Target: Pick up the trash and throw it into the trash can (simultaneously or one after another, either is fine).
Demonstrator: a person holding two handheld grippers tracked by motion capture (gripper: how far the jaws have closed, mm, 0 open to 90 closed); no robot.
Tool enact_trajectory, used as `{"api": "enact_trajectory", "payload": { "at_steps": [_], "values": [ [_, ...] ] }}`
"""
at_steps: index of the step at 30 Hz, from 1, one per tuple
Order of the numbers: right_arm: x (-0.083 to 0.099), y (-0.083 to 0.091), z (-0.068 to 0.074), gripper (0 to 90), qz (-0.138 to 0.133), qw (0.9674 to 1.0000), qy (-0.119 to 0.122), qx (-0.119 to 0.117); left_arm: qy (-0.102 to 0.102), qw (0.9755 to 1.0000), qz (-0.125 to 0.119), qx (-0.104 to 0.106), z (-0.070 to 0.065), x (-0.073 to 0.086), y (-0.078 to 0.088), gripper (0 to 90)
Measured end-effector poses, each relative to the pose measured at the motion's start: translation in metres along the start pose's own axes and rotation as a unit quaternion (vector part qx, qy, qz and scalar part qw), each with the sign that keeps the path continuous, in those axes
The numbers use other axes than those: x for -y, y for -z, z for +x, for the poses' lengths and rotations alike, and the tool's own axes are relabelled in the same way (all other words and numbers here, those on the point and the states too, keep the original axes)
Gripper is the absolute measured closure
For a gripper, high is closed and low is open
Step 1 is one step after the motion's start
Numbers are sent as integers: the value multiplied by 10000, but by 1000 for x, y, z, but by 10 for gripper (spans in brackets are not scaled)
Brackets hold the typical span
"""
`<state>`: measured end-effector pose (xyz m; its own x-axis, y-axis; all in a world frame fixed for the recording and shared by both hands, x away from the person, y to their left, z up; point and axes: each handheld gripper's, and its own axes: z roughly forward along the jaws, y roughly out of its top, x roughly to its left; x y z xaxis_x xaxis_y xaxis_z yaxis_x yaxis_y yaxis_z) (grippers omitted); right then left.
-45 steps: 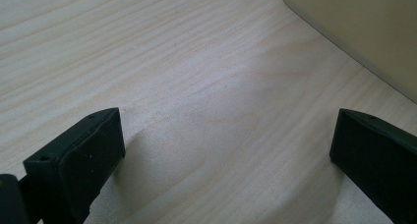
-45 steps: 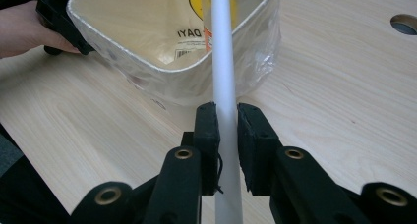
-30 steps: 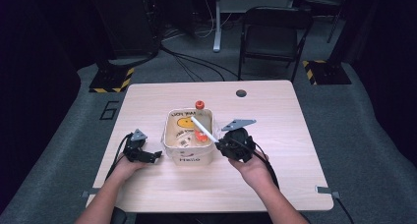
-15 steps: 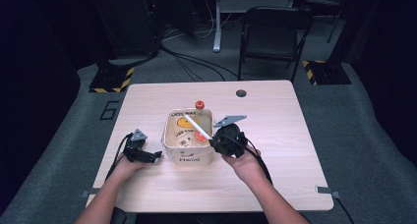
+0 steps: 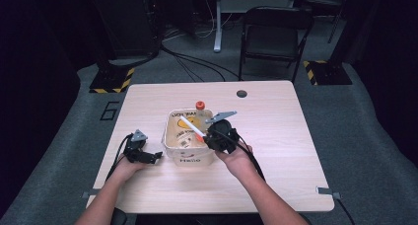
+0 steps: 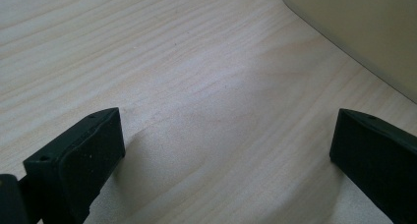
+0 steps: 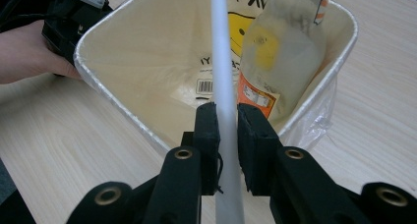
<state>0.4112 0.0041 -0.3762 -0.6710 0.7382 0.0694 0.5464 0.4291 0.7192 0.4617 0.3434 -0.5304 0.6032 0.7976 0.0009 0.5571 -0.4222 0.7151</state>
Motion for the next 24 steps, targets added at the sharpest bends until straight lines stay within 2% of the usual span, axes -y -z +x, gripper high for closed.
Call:
{"api": "enact_trajectory", "payload": {
  "at_steps": [9,18,24],
  "values": [
    [-9,-11,3,787,107,9999,130,4,-1,10000,6,7,0,0,0,0],
    [-19,-22,2,786,247,9988,419,-81,-3,10000,10,4,0,0,0,0],
    [-22,-32,-2,781,341,9984,408,-192,-1,10000,12,10,0,0,0,0]
  ]
}}
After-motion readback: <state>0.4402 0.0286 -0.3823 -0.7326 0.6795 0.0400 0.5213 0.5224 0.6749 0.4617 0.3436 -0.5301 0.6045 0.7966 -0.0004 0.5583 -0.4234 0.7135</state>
